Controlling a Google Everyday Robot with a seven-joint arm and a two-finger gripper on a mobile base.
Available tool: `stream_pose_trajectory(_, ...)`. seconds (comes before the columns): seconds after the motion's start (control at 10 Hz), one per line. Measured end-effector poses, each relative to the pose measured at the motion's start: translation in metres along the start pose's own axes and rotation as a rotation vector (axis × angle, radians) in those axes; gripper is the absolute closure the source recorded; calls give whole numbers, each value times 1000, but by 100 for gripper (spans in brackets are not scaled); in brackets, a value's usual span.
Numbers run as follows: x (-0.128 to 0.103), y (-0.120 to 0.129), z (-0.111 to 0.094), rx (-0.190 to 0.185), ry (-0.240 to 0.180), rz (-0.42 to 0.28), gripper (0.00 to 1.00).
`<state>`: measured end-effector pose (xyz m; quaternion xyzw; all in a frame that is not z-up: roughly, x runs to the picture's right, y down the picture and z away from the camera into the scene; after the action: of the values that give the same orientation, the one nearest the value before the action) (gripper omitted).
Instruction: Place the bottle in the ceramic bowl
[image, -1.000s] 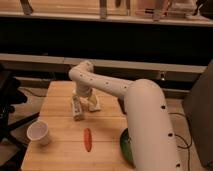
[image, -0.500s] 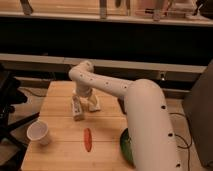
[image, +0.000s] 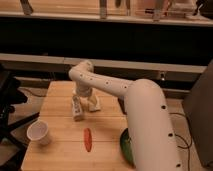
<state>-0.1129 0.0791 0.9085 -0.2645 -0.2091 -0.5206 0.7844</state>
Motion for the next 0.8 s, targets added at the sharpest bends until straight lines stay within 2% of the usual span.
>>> stream_pose_trajectory(0.3,0,-1,-5,7,0,-4,20)
stream_pose_trajectory(0.6,-3,-12,-46,59,3,-23,20)
stream_pose_trajectory(0.8,-8,-21,-64,83,5,-45,20)
